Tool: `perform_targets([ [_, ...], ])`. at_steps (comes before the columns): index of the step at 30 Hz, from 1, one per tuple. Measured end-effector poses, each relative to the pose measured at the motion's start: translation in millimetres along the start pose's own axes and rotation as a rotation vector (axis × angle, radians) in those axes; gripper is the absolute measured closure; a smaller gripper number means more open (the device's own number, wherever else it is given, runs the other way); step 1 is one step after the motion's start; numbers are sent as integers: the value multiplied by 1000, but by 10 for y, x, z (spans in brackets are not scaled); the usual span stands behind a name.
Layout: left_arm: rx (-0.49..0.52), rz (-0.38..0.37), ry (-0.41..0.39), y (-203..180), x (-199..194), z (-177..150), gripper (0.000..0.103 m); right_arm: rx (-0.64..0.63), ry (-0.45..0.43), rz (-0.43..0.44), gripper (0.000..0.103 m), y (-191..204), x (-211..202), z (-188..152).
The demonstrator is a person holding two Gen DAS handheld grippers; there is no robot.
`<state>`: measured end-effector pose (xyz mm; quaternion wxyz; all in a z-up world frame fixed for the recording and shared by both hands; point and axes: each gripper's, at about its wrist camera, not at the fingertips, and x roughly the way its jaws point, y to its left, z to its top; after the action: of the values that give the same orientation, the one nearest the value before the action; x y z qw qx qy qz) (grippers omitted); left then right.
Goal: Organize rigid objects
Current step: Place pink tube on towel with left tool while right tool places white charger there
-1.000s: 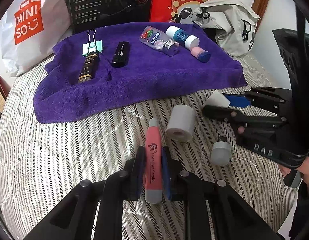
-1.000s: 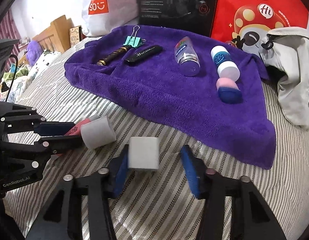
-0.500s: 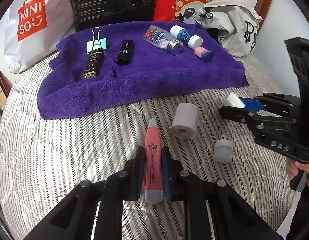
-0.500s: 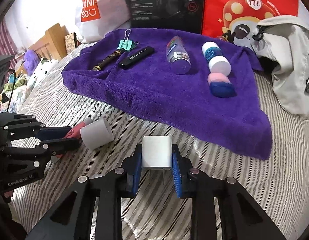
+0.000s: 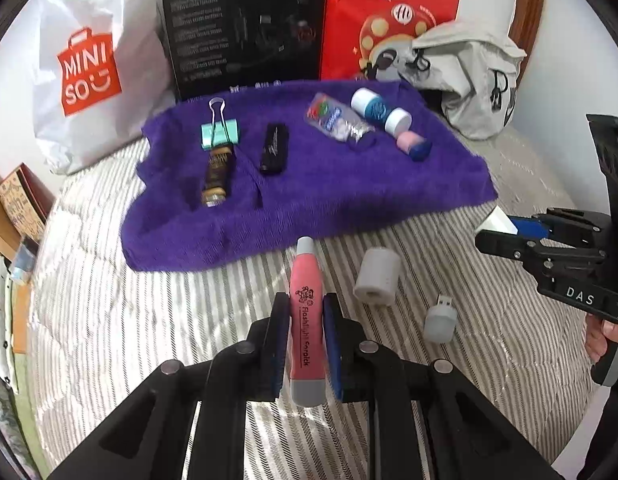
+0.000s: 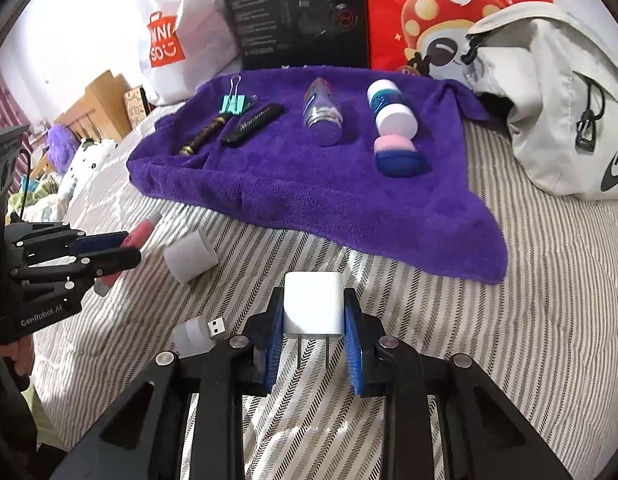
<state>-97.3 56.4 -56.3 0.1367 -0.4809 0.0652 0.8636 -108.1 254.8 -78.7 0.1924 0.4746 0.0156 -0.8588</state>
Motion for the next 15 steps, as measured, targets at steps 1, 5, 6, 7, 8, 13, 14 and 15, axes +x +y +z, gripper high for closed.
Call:
perform_targets([
  [1,2,3,-7,6,-26,27,86,-2,-1,0,76,-2,-21,4],
  [5,3,14,-26,33,-74,127,86,-11,-32,0,76,8,-152,61],
  [6,4,17,-29,39,-82,156,86,-14,-36,4,76,8,-175,80],
  [7,5,18,-32,44,-87,181,86,-13,-38,10,76,11,-192,105],
  [8,5,19,-37,51,-94,206,86,-14,-45,11,76,9,-214,136],
  [13,10,27,-55,79,-99,371,86,-24,-56,10,76,-19,-249,298],
  [14,12,27,-57,85,-90,406,86,-24,-58,9,76,-30,-248,336],
  [15,13,27,-59,95,-78,445,86,-26,-59,7,76,-37,-248,368],
])
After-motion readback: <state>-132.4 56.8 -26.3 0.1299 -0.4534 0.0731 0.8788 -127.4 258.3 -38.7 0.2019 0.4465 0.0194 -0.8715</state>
